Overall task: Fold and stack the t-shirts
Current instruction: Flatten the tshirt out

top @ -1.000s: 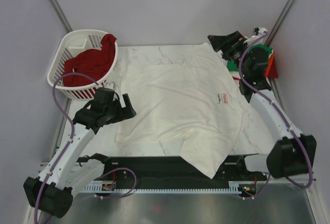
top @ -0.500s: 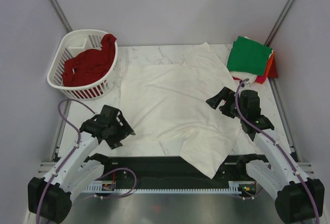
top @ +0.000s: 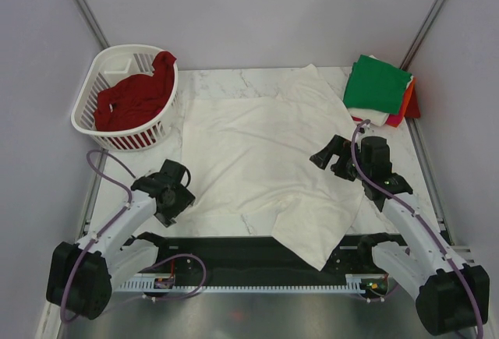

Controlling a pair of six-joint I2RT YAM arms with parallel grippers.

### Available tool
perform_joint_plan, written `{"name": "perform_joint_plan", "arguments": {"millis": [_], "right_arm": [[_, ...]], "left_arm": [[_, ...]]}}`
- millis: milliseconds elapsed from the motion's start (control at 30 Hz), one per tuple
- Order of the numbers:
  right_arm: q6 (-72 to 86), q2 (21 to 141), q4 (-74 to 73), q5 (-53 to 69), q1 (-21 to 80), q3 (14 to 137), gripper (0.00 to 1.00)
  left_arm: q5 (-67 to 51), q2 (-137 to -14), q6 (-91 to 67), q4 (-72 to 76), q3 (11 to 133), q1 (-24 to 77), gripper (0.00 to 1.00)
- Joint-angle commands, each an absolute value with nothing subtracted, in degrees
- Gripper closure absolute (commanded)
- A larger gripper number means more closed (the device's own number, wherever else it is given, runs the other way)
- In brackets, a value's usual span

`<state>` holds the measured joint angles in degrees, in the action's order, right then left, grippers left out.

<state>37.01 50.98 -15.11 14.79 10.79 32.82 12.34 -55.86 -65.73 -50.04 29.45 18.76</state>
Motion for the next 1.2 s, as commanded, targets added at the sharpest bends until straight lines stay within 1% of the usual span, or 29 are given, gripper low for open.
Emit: {"name": "perform_joint_plan", "arguments": {"millis": [0,67,100,167,267,300,333,367,433,500,600,667,700,733,800,833,867,967,1000,1067,1100,1167], "right_arm": [[35.2,52.4,-14.7,15.1,11.2,33.3,0.02],[34.7,53.1,-14.8,14.9,11.1,33.4,0.02],[34.6,53.3,-14.8,14.9,11.2,33.5,0.02],[34.5,53.6,-14.8,14.8,11.2,33.6,0.02],[34.0,54.6,-14.9,14.6,11.2,33.7,0.02],[33.8,54.8,-15.2,14.1,11.1,33.7,0.02],[33.3,54.9,-15.5,13.6,11.1,33.7,0.02],[33.0,55.1,-16.8,12.8,11.2,33.9,0.02],[33.2,55.2,-20.5,4.9,11.2,35.3,0.02],[35.7,55.4,-27.9,-5.7,11.2,36.6,0.02],[39.3,55.5,-38.2,-11.6,11.2,38.3,0.02],[43.8,54.6,-44.1,-8.0,12.1,39.3,0.02],[45.5,53.8,-44.6,-3.2,12.5,38.5,0.02],[48.8,52.7,-42.4,5.2,14.2,37.2,0.02],[51.7,49.1,-42.1,7.5,17.3,34.5,0.02],[52.7,47.8,-43.7,6.8,21.3,34.3,0.02],[54.4,46.2,-44.8,3.6,23.6,34.0,0.02],[58.2,47.1,-46.9,1.9,34.1,32.6,0.02],[59.5,48.3,-47.3,0.6,41.9,32.4,0.02],[65.1,53.9,-47.2,-2.3,51.4,32.7,0.02],[66.9,55.8,-47.3,-5.7,59.2,33.3,0.02],[69.7,59.3,-50.4,-9.9,64.1,36.4,0.02]], "left_arm": [[17.1,-57.7,-68.3,-47.1,28.9,18.9,0.23],[16.9,-58.4,-68.5,-45.4,27.6,18.9,0.25],[16.9,-58.5,-68.6,-44.7,27.2,18.9,0.29],[17.0,-58.6,-68.3,-43.3,26.4,19.0,0.33],[17.9,-58.9,-67.9,-42.7,26.2,19.0,0.45],[18.0,-59.0,-67.5,-41.8,26.2,18.9,0.6],[18.0,-59.0,-67.1,-41.2,26.1,18.9,0.68],[18.0,-59.1,-66.4,-40.8,26.1,19.0,0.82],[17.8,-59.2,-65.7,-39.5,26.5,18.9,0.97],[17.8,-59.2,-64.5,-38.5,26.8,18.9,0.98],[17.8,-59.7,-63.3,-37.5,27.4,18.9,0.98],[17.5,-59.9,-62.6,-36.5,27.7,18.9,0.98],[17.3,-60.2,-62.4,-36.0,27.7,18.9,0.98],[17.1,-60.3,-62.2,-35.0,27.4,18.9,0.98],[16.7,-60.6,-62.1,-34.4,27.5,18.9,0.98],[16.5,-60.5,-62.3,-33.8,27.3,18.9,0.98],[16.4,-60.3,-62.5,-33.3,27.2,18.9,0.98],[16.1,-60.0,-62.3,-31.6,26.5,18.9,0.98],[16.0,-59.9,-62.2,-31.5,26.5,18.9,0.98],[15.7,-60.2,-62.0,-30.9,26.3,18.9,0.98],[15.6,-60.3,-62.0,-30.8,26.1,18.9,0.98],[14.9,-59.8,-62.1,-30.6,25.5,18.9,0.98]]}}
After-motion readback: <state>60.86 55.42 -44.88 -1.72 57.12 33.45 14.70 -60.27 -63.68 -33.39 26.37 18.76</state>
